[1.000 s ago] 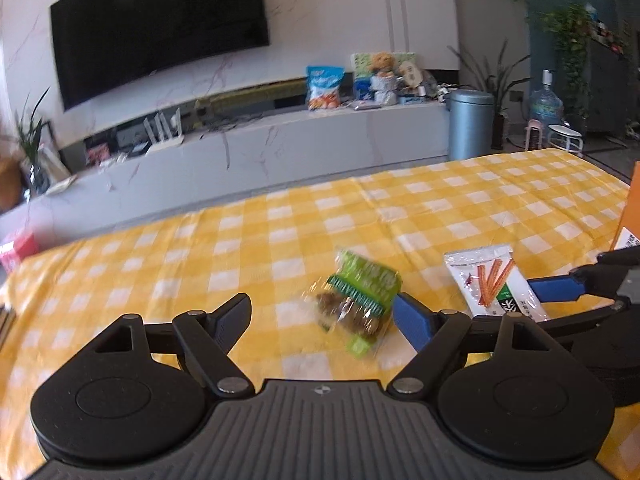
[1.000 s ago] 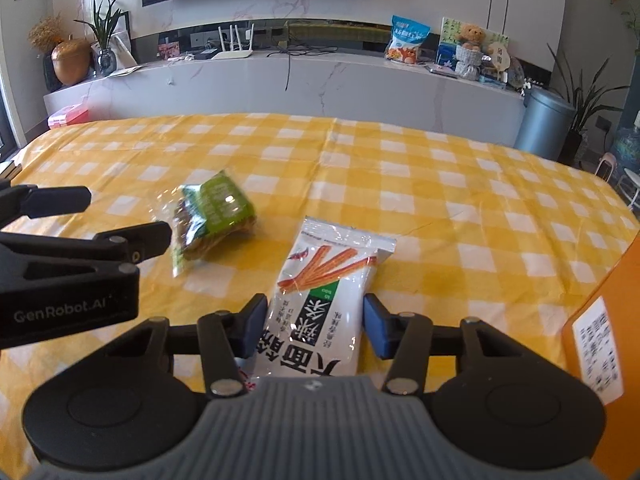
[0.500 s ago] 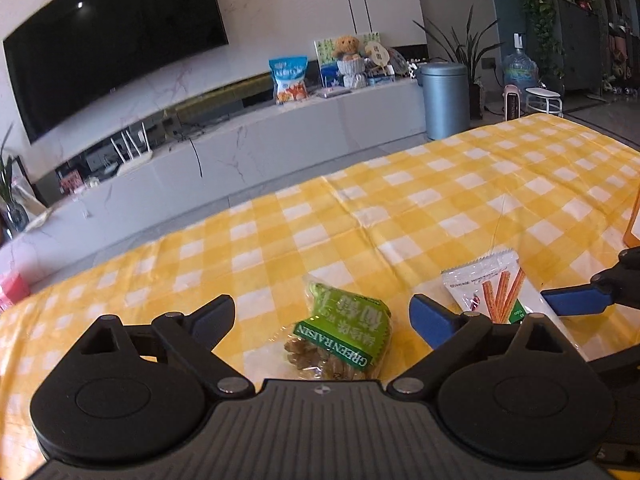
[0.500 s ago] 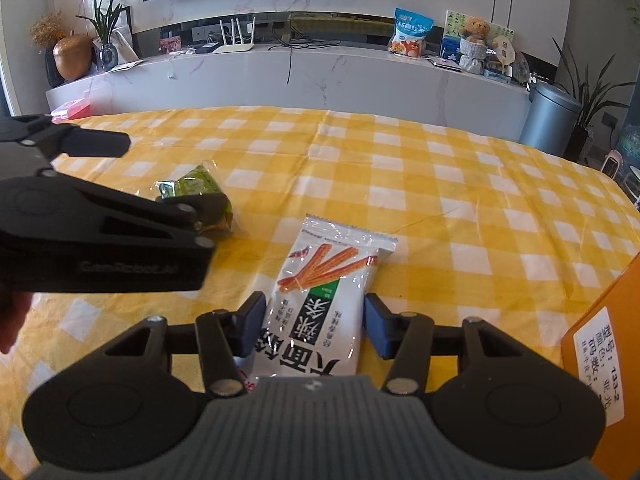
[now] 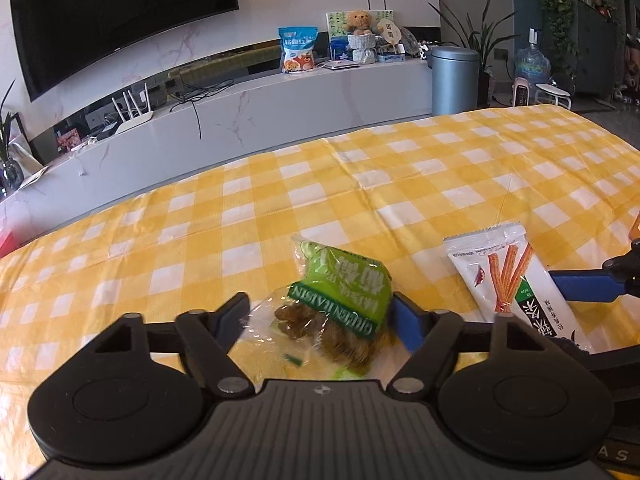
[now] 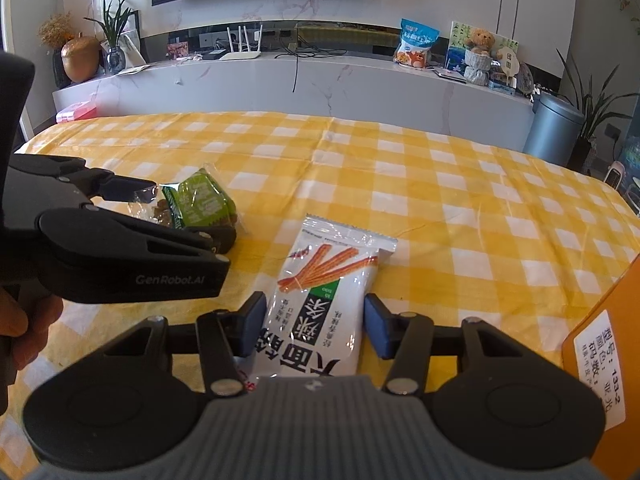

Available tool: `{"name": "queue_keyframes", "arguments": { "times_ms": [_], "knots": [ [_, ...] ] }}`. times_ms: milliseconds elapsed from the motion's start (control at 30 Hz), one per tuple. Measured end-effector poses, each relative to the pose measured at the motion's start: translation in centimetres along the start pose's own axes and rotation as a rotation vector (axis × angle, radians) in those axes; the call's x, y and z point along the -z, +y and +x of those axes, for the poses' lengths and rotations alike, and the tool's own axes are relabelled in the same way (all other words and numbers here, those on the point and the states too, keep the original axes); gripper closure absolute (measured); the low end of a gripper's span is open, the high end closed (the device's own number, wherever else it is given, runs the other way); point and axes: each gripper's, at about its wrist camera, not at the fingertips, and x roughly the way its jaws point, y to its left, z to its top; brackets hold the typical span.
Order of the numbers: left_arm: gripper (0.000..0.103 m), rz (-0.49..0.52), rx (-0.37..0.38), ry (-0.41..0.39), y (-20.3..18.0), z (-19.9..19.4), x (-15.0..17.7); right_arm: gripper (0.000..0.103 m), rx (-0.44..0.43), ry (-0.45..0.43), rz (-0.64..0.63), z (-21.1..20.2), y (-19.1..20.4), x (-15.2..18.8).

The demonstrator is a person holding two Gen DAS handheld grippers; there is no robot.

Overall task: Organize snacks
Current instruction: 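Grasp the green raisin bag with the left gripper while the right lifts the breadstick pack, then carry both packs into the orange box and open both grippers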

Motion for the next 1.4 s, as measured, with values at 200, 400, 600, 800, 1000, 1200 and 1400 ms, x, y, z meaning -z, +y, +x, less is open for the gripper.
{"name": "queue_keyframes", "arguments": {
  "times_ms": [200,400,600,800,1000,1200,1400],
  "knots": [
    [0.023,-0.044,0.013,0.002,-0.4,-1.3,0.2,0.055,-0.023,0.005,0.012,-0.2,-0.4,-0.1],
    [0.023,-0.091,0.011,-0.019,-1.4,-3.9,0.4,0.055,-0.025,-0.002,0.022,-1.5,-0.7,0.1],
    [0.023,-0.17,0.012,-0.006,-2.0,-6.8,0.5,0.055,-0.035,-0.024,0.019,-4.2,-0.9,1.0],
    [0.023,-0.215,0.032,0.008,-3.4,-10.0,0.8,0.055,-0.06,-0.03,0.011,-7.7,-1.5,2.4],
    [0.023,-0.251,0.07,0.016,-5.3,-13.0,1.7,0.055,-0.044,-0.061,-0.009,-11.5,-2.5,3.8],
    [0.023,-0.285,0.077,0.016,-7.3,-16.0,2.6,0.055,-0.018,-0.115,-0.064,-15.8,-3.2,5.3],
    [0.023,-0.269,0.072,-0.013,-8.7,-18.5,1.8,0.055,0.004,-0.196,-0.09,-20.3,-4.4,6.6]
  ]
}}
